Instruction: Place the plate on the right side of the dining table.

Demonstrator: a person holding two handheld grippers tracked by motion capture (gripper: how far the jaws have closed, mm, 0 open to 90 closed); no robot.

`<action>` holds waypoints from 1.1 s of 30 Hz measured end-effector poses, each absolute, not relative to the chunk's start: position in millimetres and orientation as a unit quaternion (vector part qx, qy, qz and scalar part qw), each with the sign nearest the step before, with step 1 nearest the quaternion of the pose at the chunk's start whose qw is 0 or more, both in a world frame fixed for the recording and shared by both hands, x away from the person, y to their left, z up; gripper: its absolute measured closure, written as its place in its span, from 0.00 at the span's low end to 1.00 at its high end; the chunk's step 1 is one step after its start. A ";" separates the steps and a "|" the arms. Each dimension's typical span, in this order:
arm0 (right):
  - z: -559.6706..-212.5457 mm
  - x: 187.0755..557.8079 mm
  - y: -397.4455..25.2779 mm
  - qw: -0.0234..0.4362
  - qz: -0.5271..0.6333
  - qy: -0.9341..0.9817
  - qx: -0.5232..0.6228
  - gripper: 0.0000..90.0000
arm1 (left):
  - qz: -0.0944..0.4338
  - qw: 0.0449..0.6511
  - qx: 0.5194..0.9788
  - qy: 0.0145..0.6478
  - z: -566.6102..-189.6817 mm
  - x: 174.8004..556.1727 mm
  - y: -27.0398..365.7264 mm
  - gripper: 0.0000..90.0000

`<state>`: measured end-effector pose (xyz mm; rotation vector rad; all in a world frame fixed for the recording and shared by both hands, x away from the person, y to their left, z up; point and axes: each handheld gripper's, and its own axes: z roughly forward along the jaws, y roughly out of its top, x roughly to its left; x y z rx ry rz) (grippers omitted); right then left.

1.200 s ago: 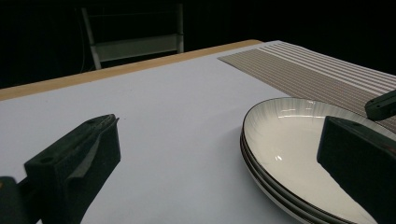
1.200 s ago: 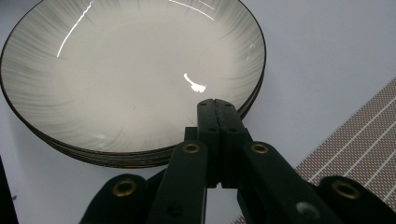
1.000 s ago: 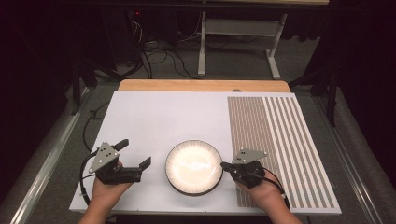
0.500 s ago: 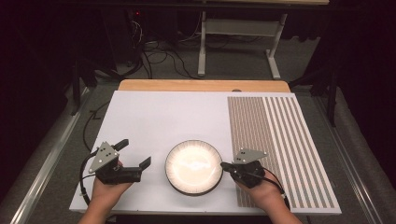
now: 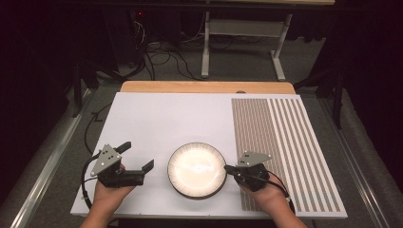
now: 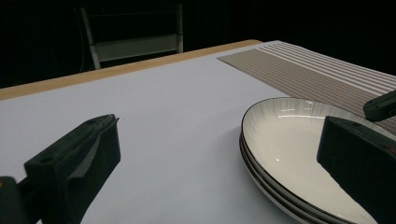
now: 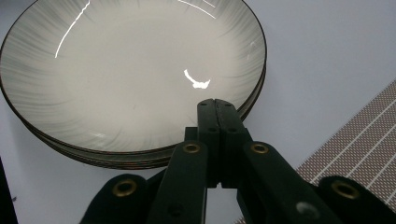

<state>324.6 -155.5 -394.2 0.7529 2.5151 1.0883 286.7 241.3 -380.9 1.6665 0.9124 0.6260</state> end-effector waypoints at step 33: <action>-399.1 323.6 -137.4 0.142 0.374 0.884 0.240 1.00 | 0.260 0.544 0.699 0.385 -380.9 286.7 241.8 0.00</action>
